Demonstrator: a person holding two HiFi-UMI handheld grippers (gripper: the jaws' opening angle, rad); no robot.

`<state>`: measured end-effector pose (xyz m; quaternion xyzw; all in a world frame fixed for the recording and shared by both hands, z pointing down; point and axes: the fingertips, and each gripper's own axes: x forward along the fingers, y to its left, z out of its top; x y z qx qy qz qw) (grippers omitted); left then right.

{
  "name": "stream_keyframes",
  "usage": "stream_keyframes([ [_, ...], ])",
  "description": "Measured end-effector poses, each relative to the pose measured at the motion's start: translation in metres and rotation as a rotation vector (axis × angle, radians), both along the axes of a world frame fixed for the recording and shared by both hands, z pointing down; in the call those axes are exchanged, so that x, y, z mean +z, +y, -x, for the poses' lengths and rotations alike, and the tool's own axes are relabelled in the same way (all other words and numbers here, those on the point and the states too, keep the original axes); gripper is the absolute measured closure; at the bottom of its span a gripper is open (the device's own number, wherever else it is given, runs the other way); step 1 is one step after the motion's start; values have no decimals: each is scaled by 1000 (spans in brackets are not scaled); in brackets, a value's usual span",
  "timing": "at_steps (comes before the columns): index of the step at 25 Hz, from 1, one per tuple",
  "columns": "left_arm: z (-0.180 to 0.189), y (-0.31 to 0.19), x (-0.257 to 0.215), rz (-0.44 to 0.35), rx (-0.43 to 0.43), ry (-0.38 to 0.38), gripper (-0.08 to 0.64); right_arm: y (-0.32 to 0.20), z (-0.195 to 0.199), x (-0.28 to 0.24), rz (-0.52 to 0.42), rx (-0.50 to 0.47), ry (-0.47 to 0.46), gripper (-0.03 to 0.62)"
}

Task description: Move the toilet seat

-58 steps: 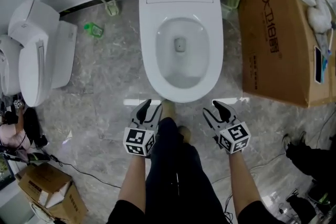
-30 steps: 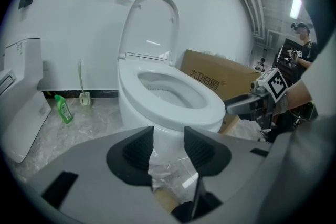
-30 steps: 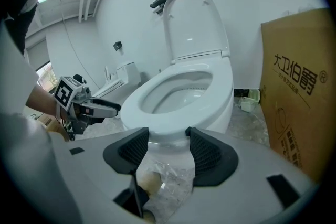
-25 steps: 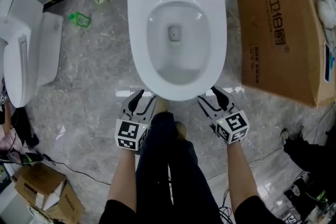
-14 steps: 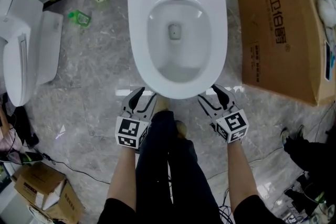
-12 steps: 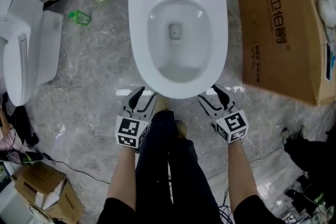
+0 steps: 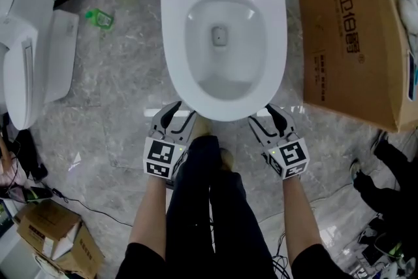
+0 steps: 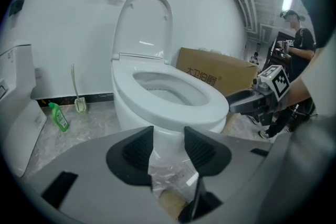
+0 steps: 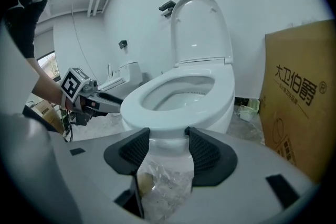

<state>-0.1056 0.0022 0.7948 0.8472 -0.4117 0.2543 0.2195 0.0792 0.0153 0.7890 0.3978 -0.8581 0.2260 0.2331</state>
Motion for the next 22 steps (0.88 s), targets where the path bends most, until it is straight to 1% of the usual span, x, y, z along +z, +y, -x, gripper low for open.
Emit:
stream_keyframes([
  [2,0,1,0,11,13,3,387,1,0,-2,-2,-1,3,347],
  [4,-1,1,-3,-3,42,-5,383,1,-1,-6,-5,1,-5,351],
  [6,-4,-2,-9,-32,89,-30,385,1,-1,-11,-8,5,-9,353],
  [8,-5,-3,-16,-43,141,-58,388,0,-1,-17,-11,9,-13,354],
  [11,-5,-4,-30,-34,187,-59,383,0,0,-32,-18,13,-21,354],
  [13,-5,-4,-40,-16,193,-54,382,0,0,-42,-17,15,-24,354],
  [16,-5,-5,-57,-2,178,-34,382,-1,0,-60,-18,23,-35,354],
  [22,-5,-14,-98,-23,162,8,380,-11,-2,-103,-50,42,-62,356],
])
